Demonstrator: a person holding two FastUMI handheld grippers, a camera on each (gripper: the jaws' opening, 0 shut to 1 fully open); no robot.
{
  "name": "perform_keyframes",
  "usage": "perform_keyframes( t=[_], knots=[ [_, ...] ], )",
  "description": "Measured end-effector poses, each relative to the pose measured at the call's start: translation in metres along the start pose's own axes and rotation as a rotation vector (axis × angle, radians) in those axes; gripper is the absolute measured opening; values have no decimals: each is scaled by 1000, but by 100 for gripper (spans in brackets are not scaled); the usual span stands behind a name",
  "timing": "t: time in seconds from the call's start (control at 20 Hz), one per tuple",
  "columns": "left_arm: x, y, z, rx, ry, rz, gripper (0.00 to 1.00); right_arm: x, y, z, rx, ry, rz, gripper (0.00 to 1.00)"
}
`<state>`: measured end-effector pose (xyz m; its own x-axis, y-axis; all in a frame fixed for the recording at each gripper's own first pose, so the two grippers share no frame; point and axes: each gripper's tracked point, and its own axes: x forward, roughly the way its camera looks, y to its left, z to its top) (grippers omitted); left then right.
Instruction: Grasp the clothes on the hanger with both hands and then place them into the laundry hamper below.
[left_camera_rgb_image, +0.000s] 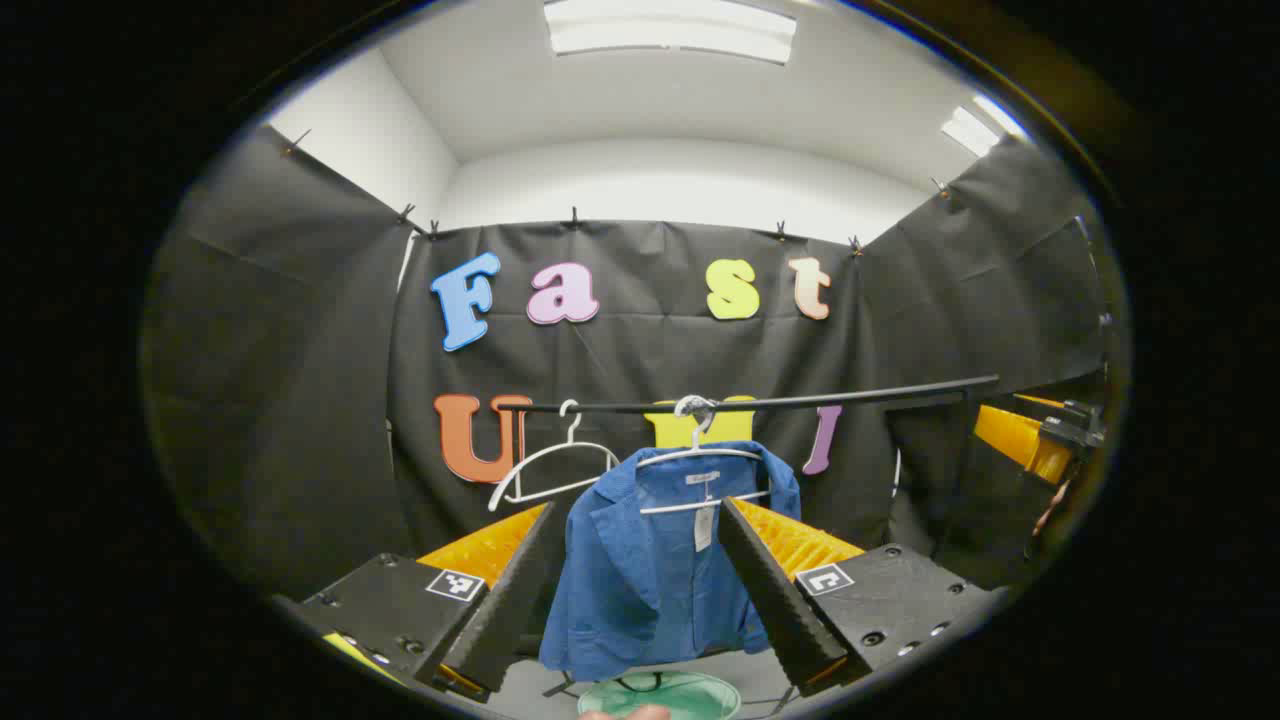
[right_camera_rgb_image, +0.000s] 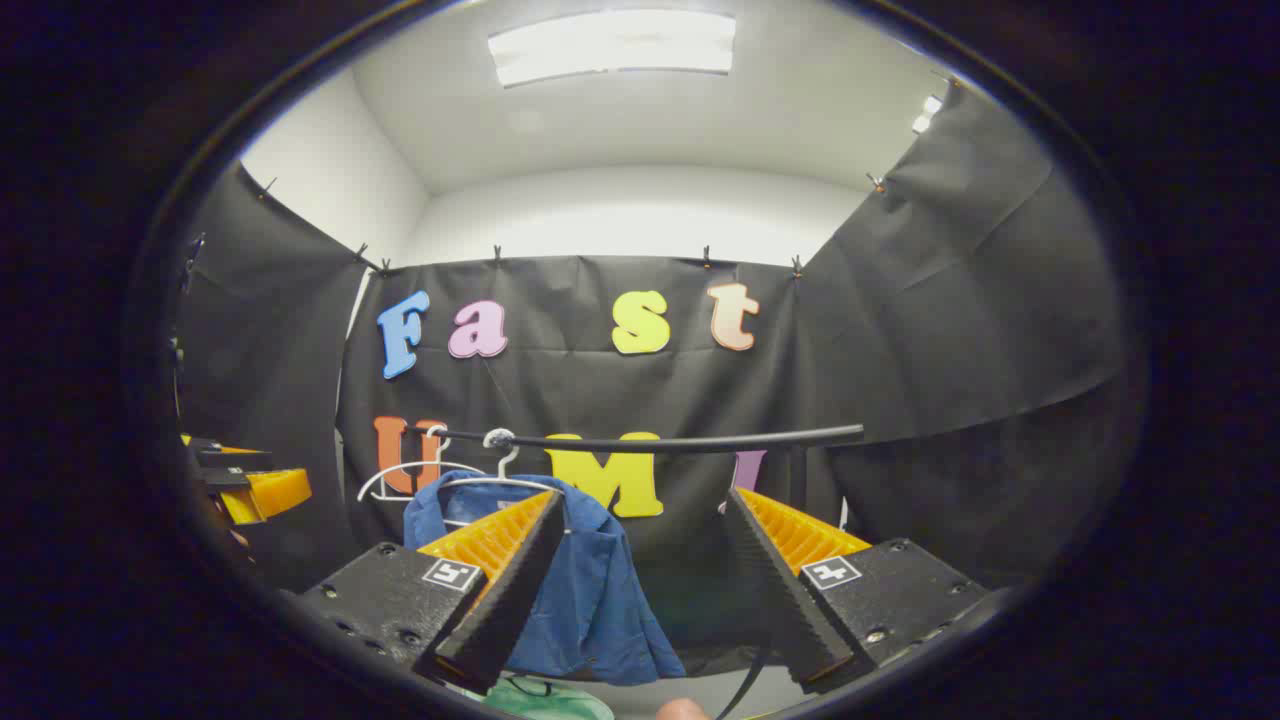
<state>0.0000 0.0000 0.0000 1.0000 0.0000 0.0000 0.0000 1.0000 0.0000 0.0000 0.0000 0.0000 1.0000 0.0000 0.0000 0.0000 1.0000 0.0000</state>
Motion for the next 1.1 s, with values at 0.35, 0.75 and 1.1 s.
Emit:
perform_keyframes(
  t=[0.35,0.75,1.1],
  knots=[
    [13,15,13,15,-51,35,98,18,3,-1,-6,-26,25,100],
    [18,6,15,27,-67,55,99,22,-12,-3,7,-28,38,100],
    [16,-2,9,43,-43,103,100,37,-20,-18,7,1,77,100]
  ],
)
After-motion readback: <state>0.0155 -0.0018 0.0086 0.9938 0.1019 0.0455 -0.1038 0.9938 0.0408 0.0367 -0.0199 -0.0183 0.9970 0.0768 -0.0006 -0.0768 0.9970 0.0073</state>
